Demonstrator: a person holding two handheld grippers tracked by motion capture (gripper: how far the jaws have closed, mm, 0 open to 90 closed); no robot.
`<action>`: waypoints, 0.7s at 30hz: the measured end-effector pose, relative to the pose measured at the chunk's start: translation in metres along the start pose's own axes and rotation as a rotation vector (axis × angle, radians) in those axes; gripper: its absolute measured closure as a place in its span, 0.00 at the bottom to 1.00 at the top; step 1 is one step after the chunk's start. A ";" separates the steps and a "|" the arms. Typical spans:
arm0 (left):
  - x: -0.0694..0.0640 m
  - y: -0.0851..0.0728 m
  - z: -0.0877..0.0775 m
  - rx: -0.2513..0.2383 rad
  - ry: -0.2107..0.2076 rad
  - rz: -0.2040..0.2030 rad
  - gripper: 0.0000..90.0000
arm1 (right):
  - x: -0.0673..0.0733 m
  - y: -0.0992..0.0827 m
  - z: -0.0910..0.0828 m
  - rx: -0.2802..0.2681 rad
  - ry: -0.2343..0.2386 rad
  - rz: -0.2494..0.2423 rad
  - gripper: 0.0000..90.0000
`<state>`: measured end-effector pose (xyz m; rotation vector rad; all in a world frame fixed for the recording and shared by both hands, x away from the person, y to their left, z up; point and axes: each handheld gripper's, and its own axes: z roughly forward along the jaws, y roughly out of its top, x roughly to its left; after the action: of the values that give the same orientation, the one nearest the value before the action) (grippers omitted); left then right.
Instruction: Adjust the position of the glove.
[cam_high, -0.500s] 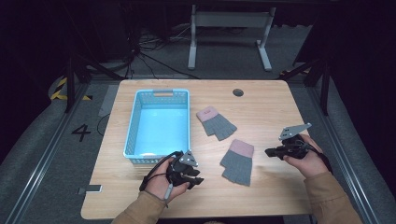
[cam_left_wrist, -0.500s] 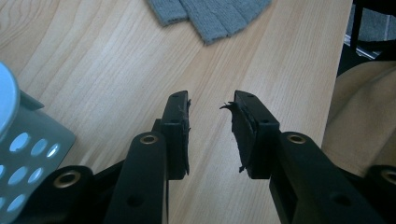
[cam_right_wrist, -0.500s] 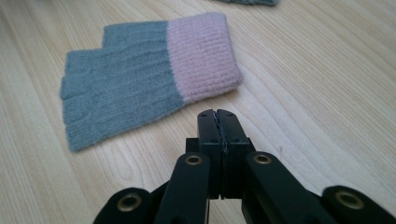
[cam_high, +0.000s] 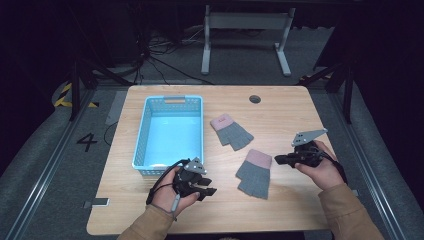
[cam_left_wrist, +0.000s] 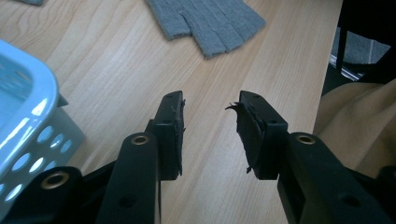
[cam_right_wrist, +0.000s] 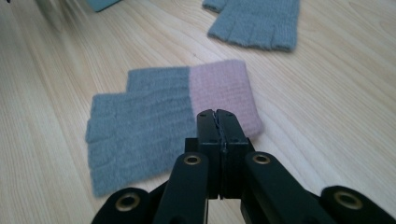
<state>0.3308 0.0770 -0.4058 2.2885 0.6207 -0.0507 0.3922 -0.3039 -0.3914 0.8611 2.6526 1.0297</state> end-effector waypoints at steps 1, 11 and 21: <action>0.000 0.000 0.000 -0.004 0.005 -0.001 0.69 | 0.002 0.004 0.002 0.002 0.000 -0.003 1.00; 0.001 -0.003 -0.004 -0.016 0.025 -0.013 0.68 | 0.005 0.024 0.019 -0.003 0.014 -0.024 1.00; 0.001 -0.005 -0.004 -0.017 0.034 -0.013 0.68 | 0.006 0.042 0.053 0.006 0.014 -0.034 1.00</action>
<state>0.3285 0.0832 -0.4066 2.2730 0.6515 -0.0136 0.4246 -0.2454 -0.4033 0.8099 2.6739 1.0243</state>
